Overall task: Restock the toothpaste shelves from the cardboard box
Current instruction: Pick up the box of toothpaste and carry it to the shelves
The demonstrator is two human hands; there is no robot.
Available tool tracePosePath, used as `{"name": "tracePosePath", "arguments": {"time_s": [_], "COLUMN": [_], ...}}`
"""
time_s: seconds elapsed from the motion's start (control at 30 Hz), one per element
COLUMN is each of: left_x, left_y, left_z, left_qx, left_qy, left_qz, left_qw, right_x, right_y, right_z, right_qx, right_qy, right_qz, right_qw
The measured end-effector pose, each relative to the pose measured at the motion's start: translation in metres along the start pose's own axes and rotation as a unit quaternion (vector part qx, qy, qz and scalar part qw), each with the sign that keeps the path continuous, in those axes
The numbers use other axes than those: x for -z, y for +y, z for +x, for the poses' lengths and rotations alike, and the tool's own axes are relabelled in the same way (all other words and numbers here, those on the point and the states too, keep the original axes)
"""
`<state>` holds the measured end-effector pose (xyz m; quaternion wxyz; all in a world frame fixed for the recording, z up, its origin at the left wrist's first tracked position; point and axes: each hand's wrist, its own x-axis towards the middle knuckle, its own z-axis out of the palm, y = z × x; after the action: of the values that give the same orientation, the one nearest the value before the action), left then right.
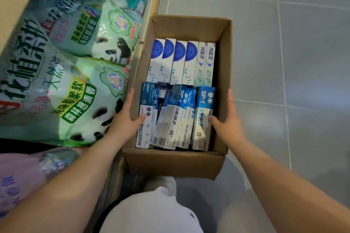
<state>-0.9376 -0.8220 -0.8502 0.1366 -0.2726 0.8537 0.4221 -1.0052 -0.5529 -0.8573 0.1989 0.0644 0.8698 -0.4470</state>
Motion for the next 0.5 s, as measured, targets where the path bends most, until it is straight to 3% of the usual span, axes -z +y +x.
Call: {"name": "tracePosePath", "arguments": {"time_s": [0.27, 0.5], "left_x": [-0.006, 0.003], "left_y": [0.009, 0.052], "left_z": [0.001, -0.016], "left_qx": [-0.035, -0.015], "left_qy": [0.047, 0.073], "left_qz": [-0.009, -0.022], "left_qw": [0.998, 0.997], "right_x": [0.002, 0.045], "right_y": [0.000, -0.024], "right_z": [0.000, -0.007], "right_qx": [-0.038, -0.075], "right_qy": [0.016, 0.047], "right_qz": [0.040, 0.048], "right_qw": [0.998, 0.995]}}
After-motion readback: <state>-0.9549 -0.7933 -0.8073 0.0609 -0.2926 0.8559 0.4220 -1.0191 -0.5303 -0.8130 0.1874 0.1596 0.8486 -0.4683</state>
